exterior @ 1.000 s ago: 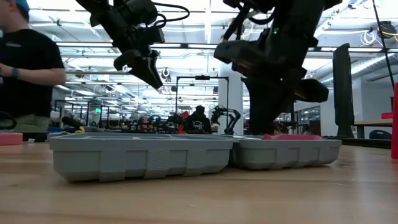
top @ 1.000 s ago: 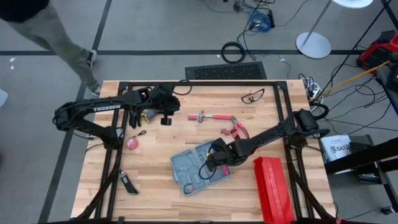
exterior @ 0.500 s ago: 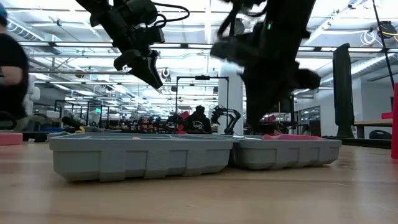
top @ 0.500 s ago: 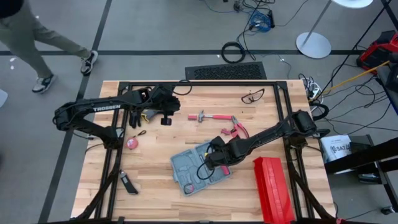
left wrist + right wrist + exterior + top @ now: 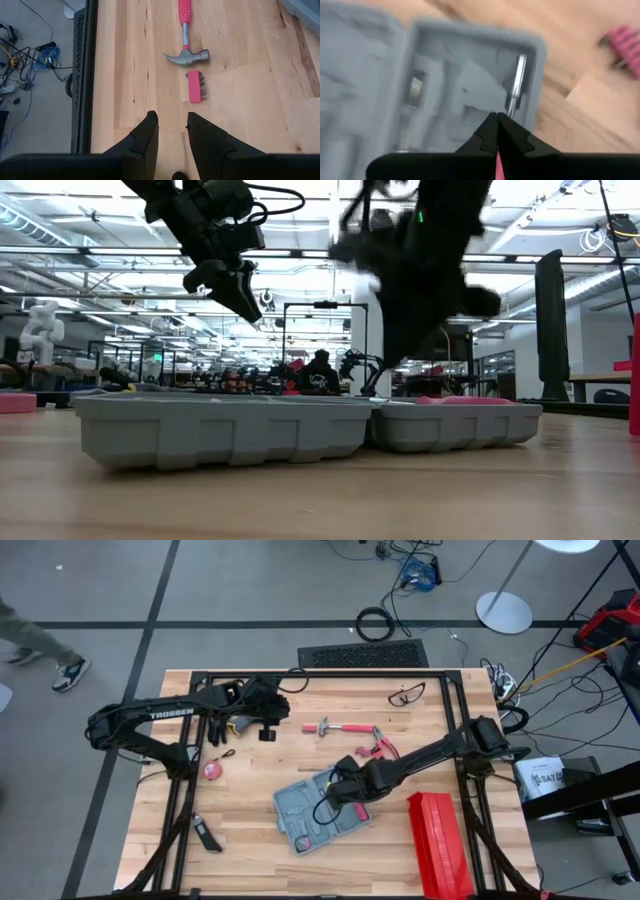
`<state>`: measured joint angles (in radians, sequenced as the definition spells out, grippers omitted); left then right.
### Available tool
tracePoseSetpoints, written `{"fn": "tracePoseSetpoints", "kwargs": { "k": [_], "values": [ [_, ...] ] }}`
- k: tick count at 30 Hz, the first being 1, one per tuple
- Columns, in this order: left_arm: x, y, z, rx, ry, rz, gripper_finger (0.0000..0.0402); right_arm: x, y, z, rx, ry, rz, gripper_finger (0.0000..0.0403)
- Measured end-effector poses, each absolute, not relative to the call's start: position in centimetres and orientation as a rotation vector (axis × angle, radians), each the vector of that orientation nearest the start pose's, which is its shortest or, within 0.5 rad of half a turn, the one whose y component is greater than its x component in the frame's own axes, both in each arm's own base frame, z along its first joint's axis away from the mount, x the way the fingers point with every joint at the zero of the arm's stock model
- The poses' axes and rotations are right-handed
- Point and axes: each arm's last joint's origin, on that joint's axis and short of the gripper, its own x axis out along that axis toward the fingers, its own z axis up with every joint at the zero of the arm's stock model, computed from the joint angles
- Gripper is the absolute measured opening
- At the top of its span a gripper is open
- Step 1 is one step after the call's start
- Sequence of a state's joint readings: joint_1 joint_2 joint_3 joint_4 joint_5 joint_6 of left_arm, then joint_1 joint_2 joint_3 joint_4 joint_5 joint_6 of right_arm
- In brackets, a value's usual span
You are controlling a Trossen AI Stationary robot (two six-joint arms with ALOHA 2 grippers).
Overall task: Prefit tool cases
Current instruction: Put the red screwdriver into the gray prefit tools case
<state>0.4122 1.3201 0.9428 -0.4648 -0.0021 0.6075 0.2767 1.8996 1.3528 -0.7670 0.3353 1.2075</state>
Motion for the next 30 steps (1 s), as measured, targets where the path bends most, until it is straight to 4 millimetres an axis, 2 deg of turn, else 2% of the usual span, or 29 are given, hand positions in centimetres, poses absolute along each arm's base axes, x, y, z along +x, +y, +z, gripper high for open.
{"fn": "tracePoseSetpoints", "kwargs": {
  "k": [2, 6, 15, 18, 26, 30],
  "values": [
    [24.6, 10.8, 25.3, 0.391, 0.914, 0.124, 0.0109, 35.9, 9.4, 19.7, 0.656, 1.001, -0.75, 0.0],
    [24.6, 10.8, 25.3, 0.391, 0.914, 0.124, 0.0109, 35.9, 10.4, 20.3, 0.663, 1.006, -0.733, 0.0],
    [24.6, 10.8, 25.3, 0.392, 0.914, 0.124, 0.0109, 34.5, 11.9, 19.9, 0.693, 1.069, -0.803, 0.0],
    [24.6, 10.8, 25.3, 0.392, 0.914, 0.124, 0.0109, 34.6, 12.0, 19.5, 0.688, 1.079, -0.809, 0.0],
    [24.6, 10.8, 25.3, 0.391, 0.913, 0.123, 0.0109, 35.5, 12.1, 16.3, 0.674, 1.174, -0.819, 0.0],
    [24.6, 10.8, 25.2, 0.389, 0.913, 0.12, 0.0109, 35.8, 12.3, 15.4, 0.681, 1.199, -0.822, 0.0]
  ]
}}
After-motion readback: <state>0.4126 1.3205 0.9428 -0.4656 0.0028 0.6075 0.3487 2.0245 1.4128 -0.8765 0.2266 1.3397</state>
